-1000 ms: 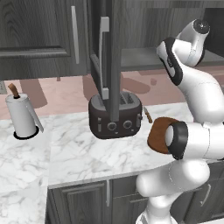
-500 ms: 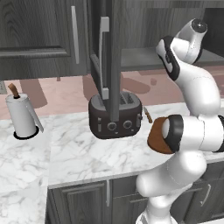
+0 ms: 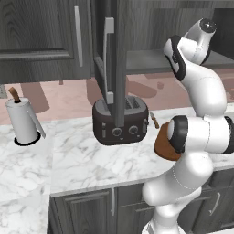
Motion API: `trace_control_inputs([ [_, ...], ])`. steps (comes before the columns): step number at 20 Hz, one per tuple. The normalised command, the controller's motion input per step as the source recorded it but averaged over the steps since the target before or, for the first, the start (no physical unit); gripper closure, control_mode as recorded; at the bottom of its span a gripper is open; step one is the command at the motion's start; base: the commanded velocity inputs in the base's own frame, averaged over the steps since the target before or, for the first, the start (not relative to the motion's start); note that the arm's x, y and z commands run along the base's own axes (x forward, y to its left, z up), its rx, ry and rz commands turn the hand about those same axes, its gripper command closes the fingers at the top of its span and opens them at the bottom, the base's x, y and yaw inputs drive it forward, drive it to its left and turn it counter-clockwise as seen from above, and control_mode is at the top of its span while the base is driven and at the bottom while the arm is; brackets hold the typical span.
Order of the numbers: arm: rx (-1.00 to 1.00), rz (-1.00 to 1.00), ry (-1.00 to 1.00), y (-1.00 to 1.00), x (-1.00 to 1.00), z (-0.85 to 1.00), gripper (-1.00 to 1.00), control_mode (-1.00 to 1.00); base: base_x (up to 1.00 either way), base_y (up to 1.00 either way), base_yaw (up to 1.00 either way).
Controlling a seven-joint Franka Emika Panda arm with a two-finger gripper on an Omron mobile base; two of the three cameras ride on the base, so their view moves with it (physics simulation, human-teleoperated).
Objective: Pick the bread, place it on the cutting board, pick the jam, place it on the counter, and close the cabinet.
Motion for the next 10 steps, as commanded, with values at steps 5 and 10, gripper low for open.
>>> trace_control_inputs([
  [5,0.00,0.00,0.00,-0.02,0.03,0.00,-1.00,-1.00,0.00,0.00,0.00],
  [10,0.00,0.00,0.00,0.00,0.00,0.00,-1.00,-1.00,0.00,0.00,0.00],
])
